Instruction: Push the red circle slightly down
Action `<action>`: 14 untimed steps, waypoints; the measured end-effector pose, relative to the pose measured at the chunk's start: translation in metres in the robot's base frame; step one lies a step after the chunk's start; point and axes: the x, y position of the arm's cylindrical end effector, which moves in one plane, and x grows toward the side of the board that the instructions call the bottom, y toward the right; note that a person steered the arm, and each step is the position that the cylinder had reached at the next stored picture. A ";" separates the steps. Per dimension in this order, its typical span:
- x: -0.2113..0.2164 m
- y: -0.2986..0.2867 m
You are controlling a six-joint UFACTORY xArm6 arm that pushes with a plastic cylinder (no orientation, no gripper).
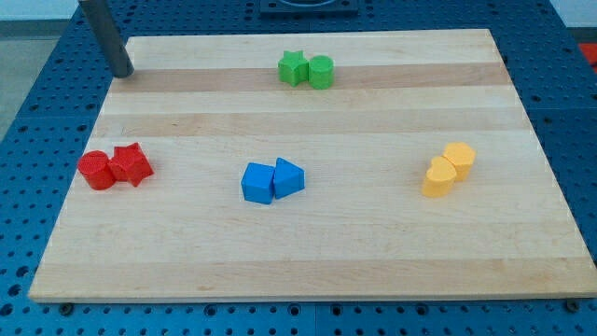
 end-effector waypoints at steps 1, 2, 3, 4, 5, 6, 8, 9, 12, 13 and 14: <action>0.015 -0.003; 0.036 -0.008; 0.062 -0.009; 0.085 -0.011; 0.101 -0.011; 0.121 -0.011; 0.141 0.010; 0.160 0.013; 0.213 0.010; 0.211 0.019; 0.208 0.046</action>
